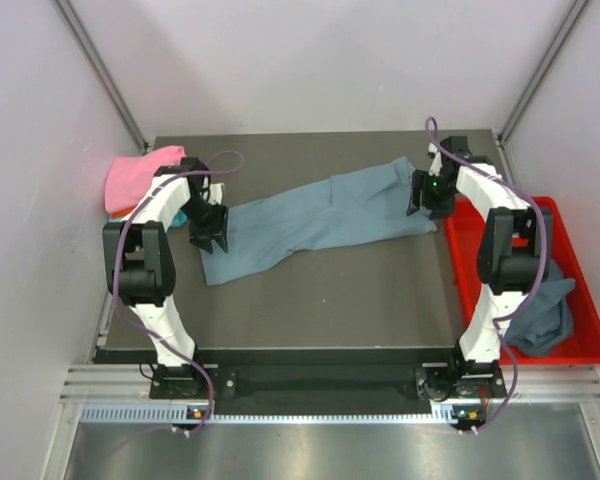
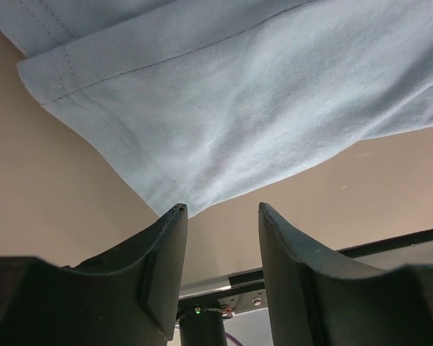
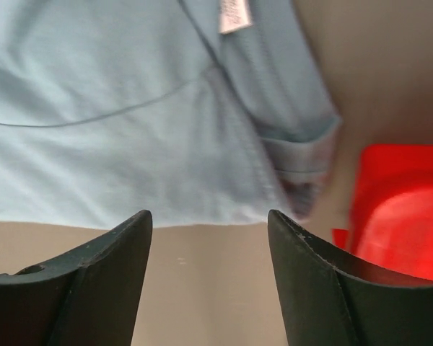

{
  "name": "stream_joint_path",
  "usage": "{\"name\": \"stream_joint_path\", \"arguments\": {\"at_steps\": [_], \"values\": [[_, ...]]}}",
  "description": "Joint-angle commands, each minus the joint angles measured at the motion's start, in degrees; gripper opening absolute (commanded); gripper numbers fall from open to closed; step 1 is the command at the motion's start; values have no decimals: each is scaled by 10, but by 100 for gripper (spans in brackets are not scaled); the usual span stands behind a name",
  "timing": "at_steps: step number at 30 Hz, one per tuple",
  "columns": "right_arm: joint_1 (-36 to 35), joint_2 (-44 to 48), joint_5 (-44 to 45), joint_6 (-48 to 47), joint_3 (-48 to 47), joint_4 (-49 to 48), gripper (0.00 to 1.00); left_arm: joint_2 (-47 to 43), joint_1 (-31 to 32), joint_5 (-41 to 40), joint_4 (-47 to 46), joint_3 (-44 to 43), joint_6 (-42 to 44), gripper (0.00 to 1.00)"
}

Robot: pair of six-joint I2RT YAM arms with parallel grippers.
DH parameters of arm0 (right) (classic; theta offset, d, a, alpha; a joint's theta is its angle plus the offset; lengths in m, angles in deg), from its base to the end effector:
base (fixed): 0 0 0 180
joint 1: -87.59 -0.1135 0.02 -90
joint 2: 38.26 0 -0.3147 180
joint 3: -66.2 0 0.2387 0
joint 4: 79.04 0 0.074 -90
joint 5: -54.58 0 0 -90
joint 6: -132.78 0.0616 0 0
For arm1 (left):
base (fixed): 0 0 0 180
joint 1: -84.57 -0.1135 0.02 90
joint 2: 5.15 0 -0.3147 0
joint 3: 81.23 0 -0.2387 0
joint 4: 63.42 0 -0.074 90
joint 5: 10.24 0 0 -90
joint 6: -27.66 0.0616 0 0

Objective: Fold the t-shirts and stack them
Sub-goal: Fold the tshirt

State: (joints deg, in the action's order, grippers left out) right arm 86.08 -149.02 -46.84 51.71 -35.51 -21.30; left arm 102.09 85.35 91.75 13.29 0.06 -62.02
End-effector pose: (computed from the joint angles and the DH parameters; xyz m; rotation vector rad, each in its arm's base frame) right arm 0.4198 0.0233 0.2467 0.1211 2.7366 0.3239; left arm 0.3603 -0.0177 0.2449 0.0425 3.0427 -0.3201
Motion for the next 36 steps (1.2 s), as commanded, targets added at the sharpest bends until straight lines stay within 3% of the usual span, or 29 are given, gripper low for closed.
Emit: {"name": "stream_joint_path", "arguments": {"at_steps": [1,8,14,20,24,26,32,34,35,36], "values": [[-21,37,101,-44,-21,23,65,-7,-3,11,19,2,-1,49],[-19,13,129,-75,-2,38,62,-7,-3,-71,11,-19,7,48],[-20,-36,154,-78,-39,30,57,-13,-18,-59,23,-62,17,48],[-23,-95,194,-136,-107,2,34,-15,-35,-7,50,-41,11,47],[-30,-110,204,-152,-118,2,8,-24,-49,-5,50,-14,3,47],[-31,-115,204,-147,-119,2,0,-24,-50,-16,43,-21,8,47],[-37,-130,181,-134,-147,1,0,0,-51,-42,38,-93,16,47],[-38,-143,183,-127,-158,2,17,9,-53,-40,40,-101,15,47],[-41,-147,185,-127,-166,1,33,11,-52,-36,41,-108,16,47],[-42,-148,189,-128,-168,0,39,13,-53,-26,41,-112,16,47]]}}
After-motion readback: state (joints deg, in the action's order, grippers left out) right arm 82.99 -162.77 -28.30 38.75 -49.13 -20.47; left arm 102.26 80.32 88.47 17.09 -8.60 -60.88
